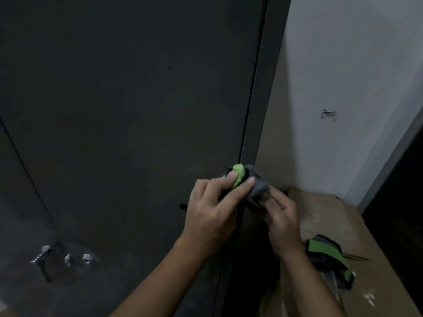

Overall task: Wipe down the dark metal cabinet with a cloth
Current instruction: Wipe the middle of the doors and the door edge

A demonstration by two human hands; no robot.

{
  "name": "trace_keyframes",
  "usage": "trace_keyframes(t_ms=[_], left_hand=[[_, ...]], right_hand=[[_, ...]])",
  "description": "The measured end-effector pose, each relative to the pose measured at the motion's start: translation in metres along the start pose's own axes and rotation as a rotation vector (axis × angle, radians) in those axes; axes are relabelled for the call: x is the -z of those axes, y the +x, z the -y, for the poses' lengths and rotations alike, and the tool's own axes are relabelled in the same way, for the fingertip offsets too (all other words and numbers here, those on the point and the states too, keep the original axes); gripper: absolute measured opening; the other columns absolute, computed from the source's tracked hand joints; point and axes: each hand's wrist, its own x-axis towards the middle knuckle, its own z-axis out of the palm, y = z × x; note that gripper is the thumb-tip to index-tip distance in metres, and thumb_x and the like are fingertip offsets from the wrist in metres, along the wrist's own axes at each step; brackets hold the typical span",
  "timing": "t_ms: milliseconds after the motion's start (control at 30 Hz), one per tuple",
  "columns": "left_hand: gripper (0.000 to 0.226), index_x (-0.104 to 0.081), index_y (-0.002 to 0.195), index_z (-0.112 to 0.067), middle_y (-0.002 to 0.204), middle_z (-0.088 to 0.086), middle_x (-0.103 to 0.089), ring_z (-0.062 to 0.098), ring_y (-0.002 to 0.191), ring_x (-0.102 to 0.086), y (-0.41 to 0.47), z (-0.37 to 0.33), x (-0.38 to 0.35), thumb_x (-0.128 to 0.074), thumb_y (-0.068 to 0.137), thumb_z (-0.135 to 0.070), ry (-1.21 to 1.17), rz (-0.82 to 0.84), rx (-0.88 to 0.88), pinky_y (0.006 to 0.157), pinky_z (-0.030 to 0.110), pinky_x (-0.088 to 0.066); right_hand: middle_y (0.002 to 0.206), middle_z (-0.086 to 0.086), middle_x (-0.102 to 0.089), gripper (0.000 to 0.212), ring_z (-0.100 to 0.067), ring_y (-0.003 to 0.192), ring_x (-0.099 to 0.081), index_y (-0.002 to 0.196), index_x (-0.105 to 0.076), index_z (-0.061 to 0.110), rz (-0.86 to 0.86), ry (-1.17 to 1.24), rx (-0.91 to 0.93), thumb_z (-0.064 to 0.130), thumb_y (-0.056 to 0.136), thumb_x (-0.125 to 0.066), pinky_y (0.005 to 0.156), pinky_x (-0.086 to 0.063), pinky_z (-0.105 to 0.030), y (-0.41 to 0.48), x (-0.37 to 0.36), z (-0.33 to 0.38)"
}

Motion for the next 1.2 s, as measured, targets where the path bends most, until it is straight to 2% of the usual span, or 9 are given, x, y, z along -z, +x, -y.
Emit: trace_keyframes(t_ms=[100,233,400,600,767,833,933,1033,1200], left_hand=[[0.044,-0.066,0.125,-0.029,0.125,0.000,-0.053,0.021,0.083,-0.057,-0.047,0.009,0.002,-0.075,0.085,-0.013,0.023,0.079,-0.025,0.066,0.039,-0.050],[0.049,-0.063,0.124,-0.034,0.121,-0.003,-0.056,0.021,0.084,-0.061,-0.064,0.019,0.012,-0.081,0.081,-0.016,0.026,0.123,-0.011,0.064,0.040,-0.049],[0.045,-0.067,0.122,-0.020,0.108,0.012,-0.063,0.026,0.090,-0.055,0.012,0.033,0.025,-0.077,0.082,-0.002,0.002,-0.107,0.156,0.087,0.023,-0.037],[0.031,-0.069,0.122,-0.013,0.107,0.015,-0.062,0.020,0.093,-0.049,0.140,0.039,0.025,-0.072,0.092,-0.019,-0.042,-0.288,0.140,0.080,0.032,-0.044],[0.032,-0.069,0.125,-0.022,0.113,0.012,-0.064,0.032,0.086,-0.054,0.155,0.020,0.014,-0.069,0.093,-0.021,0.009,-0.170,0.047,0.071,0.044,-0.049],[0.036,-0.068,0.126,-0.026,0.117,0.007,-0.063,0.030,0.088,-0.051,0.136,0.020,0.012,-0.069,0.090,-0.019,0.035,-0.103,-0.032,0.069,0.043,-0.047],[0.041,-0.067,0.126,-0.029,0.120,0.004,-0.062,0.027,0.090,-0.048,0.097,0.022,0.017,-0.068,0.086,-0.021,0.035,0.027,-0.128,0.065,0.040,-0.043],[0.042,-0.065,0.127,-0.031,0.122,0.002,-0.058,0.027,0.091,-0.052,0.061,0.025,0.026,-0.063,0.085,-0.028,0.008,0.176,-0.159,0.064,0.037,-0.041],[0.056,-0.055,0.136,-0.035,0.130,-0.001,-0.049,0.022,0.104,-0.050,0.011,0.027,0.039,-0.065,0.081,-0.036,-0.074,0.454,-0.084,0.067,0.035,-0.043]], right_hand=[[0.105,0.006,-0.076,0.025,-0.013,0.100,-0.070,0.100,-0.077,0.043,-0.004,-0.010,-0.066,0.033,0.086,-0.059,0.075,-0.054,-0.027,0.000,0.001,0.008],[0.107,0.017,-0.074,0.023,0.000,0.103,-0.067,0.106,-0.068,0.039,0.028,-0.105,-0.048,0.043,0.084,-0.062,0.084,-0.055,-0.022,-0.005,-0.007,0.017],[0.116,0.018,-0.066,0.030,0.010,0.103,-0.063,0.118,-0.054,0.044,-0.014,-0.197,-0.052,0.039,0.091,-0.066,0.091,-0.051,-0.014,-0.011,-0.019,0.017],[0.096,0.035,-0.061,0.029,0.028,0.092,-0.055,0.117,-0.053,0.033,-0.063,-0.239,-0.068,0.012,0.098,-0.057,0.078,-0.040,0.003,-0.017,-0.032,0.028],[0.101,0.040,-0.066,0.017,0.013,0.106,-0.060,0.108,-0.062,0.041,-0.131,-0.263,-0.071,0.038,0.092,-0.056,0.088,-0.045,-0.006,-0.014,-0.038,0.023],[0.106,0.036,-0.067,0.021,0.005,0.116,-0.060,0.111,-0.062,0.040,-0.152,-0.220,-0.075,0.024,0.097,-0.058,0.099,-0.046,-0.014,-0.014,-0.037,0.018],[0.133,0.006,-0.065,0.049,-0.015,0.130,-0.055,0.135,-0.054,0.018,-0.038,-0.023,-0.035,-0.002,0.090,-0.056,0.108,-0.045,-0.029,-0.025,-0.034,0.014],[0.147,0.002,-0.053,0.077,-0.017,0.138,-0.047,0.148,-0.034,0.014,0.027,0.056,0.006,-0.008,0.077,-0.053,0.105,-0.043,-0.025,-0.046,-0.047,0.014],[0.165,0.008,0.001,0.110,-0.014,0.154,-0.006,0.149,0.006,0.039,-0.152,-0.499,-0.048,0.023,0.079,-0.076,0.124,-0.017,-0.040,-0.082,-0.088,-0.023]])
